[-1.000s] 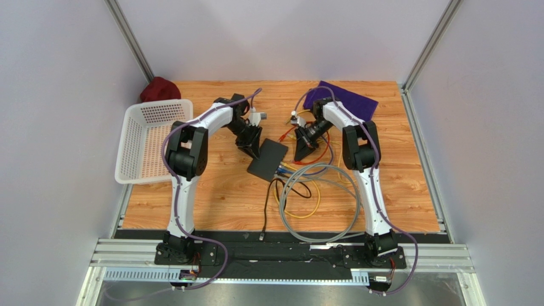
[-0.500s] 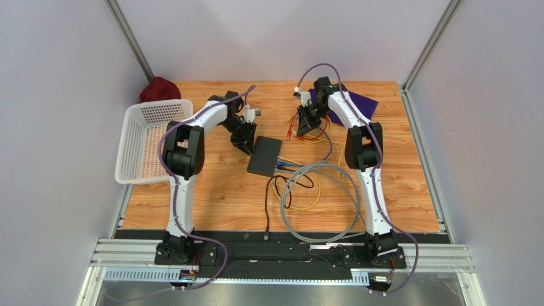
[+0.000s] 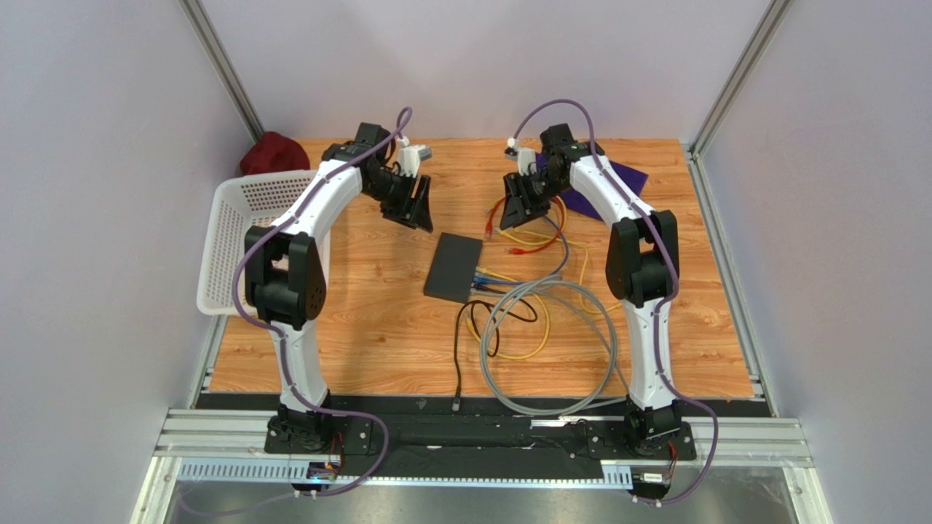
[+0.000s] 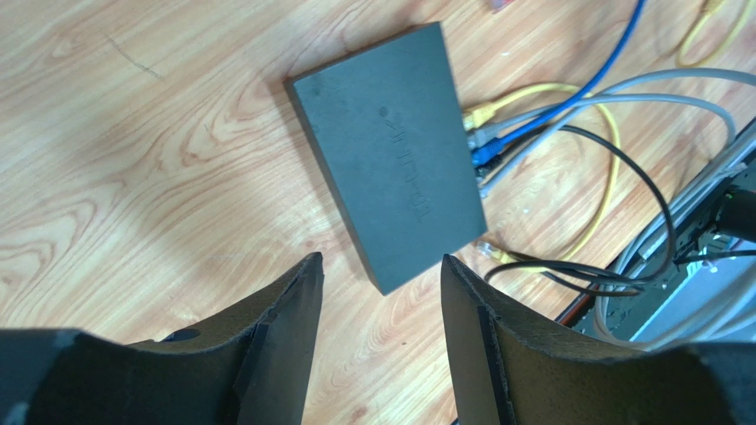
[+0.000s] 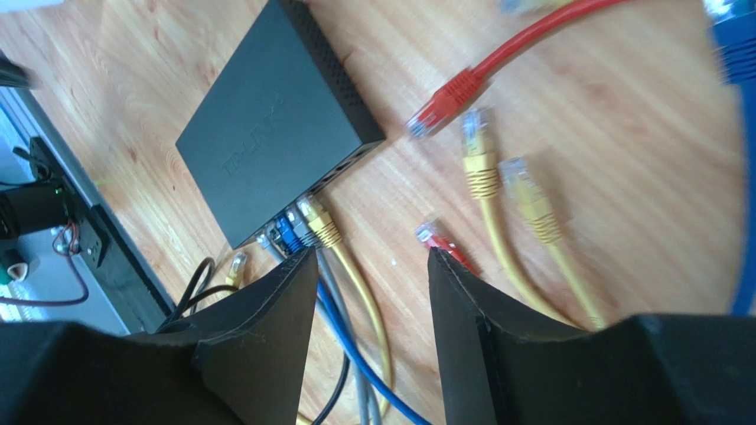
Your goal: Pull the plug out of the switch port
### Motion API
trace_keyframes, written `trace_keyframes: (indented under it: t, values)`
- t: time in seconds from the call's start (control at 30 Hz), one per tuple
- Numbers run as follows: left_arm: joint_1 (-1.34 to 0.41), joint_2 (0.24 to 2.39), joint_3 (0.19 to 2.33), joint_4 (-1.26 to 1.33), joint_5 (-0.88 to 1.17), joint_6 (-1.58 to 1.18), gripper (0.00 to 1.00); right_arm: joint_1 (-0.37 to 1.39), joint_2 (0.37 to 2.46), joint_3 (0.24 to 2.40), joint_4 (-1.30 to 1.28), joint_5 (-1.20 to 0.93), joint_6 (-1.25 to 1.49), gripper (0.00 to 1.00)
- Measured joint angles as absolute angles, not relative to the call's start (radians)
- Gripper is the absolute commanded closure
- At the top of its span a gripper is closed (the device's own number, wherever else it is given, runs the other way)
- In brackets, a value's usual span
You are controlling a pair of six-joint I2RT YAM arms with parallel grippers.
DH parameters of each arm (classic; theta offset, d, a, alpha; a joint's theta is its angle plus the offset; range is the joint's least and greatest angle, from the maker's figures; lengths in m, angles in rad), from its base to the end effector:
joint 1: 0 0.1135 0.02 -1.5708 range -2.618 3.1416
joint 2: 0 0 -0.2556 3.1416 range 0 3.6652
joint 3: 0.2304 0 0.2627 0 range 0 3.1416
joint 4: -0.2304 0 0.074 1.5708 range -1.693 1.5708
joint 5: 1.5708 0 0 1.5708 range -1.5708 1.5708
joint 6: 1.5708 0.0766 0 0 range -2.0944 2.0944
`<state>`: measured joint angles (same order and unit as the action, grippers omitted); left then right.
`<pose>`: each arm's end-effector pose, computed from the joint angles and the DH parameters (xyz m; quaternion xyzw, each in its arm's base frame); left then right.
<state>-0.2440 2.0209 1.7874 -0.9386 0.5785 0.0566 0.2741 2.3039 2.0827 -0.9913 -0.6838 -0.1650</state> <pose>0.4242 -0.1488 0.2155 0.1965 0.9204 -0.2961 0.1628 0.4687 0.1821 0.1809 -0.2602 0.8918 0.3386 0.1496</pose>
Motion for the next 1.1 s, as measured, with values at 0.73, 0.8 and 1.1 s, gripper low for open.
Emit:
trace_keyframes:
  t: [0.73, 0.8, 1.1]
  values:
    - [-0.241, 1.932, 1.567, -0.869, 0.565, 0.012, 0.31, 0.432, 2.489, 2.164, -1.012, -0.575, -0.145, 0.83]
    - [-0.241, 1.932, 1.552, -0.869, 0.556, 0.004, 0.31, 0.439, 2.516, 2.213, -1.002, -0.576, -0.142, 0.83]
    - [-0.241, 1.947, 1.544, -0.863, 0.532, -0.014, 0.31, 0.466, 2.531, 2.263, -0.982, -0.574, -0.138, 0.55]
